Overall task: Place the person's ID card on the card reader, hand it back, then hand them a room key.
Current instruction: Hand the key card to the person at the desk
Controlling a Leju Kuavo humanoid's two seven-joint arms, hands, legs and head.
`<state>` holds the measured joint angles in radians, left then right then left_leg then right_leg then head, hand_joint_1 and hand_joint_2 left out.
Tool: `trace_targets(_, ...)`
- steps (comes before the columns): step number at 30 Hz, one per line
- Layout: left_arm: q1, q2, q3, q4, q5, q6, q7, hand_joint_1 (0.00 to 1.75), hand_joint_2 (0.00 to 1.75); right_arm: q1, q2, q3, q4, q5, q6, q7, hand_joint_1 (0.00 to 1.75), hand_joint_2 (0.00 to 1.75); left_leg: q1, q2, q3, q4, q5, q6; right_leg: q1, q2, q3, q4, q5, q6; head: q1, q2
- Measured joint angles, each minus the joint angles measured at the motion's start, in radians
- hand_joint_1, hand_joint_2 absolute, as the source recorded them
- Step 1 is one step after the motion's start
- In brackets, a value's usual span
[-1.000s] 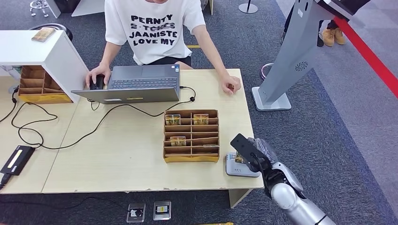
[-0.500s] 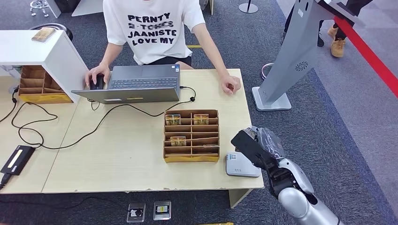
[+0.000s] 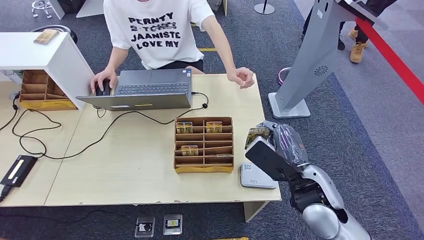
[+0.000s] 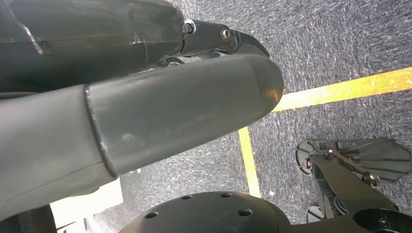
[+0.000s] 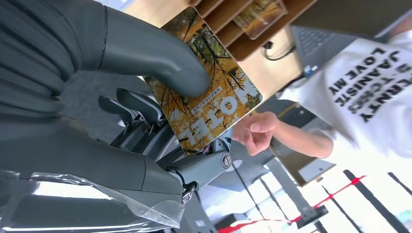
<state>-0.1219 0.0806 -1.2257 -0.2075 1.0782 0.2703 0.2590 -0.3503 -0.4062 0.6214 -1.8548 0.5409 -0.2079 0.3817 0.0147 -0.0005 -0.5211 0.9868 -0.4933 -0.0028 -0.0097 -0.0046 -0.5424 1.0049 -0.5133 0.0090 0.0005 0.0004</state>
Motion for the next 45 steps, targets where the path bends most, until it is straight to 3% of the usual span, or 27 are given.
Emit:
trace_targets(11,-0.002,-0.005,0.000,0.000,-0.006,0.009,0.001,0.00,0.00,-0.205,0.108,0.082,0.024,-0.053,0.084,-0.090,1.75,1.75,0.000,0.000,-0.001,0.000,0.000,0.000,0.000,0.000,0.000,0.001,0.000,0.000,0.000,0.000)
trace_targets(22,-0.006,-0.007,0.000,0.000,-0.026,0.010,0.012,0.00,0.00,-0.397,0.262,0.188,0.217,-0.098,0.115,-0.144,1.75,1.75,0.000,-0.001,-0.001,0.000,0.001,0.000,0.000,-0.001,0.000,0.001,0.000,0.000,0.000,0.000)
trace_targets(34,-0.007,-0.007,-0.001,0.000,-0.046,0.000,0.013,0.00,0.00,-0.538,0.393,0.263,0.498,-0.101,0.073,-0.188,1.75,1.75,0.000,-0.002,-0.001,0.000,0.001,0.000,0.000,-0.001,0.000,0.001,0.000,0.000,0.000,0.000)
trace_targets(45,-0.007,-0.007,-0.004,0.000,-0.056,0.000,0.013,0.00,0.00,-0.632,0.458,0.269,0.766,-0.171,0.014,-0.223,1.75,1.75,0.000,-0.002,-0.001,0.000,0.001,0.000,0.000,-0.001,-0.001,0.001,0.000,0.000,0.000,0.000)
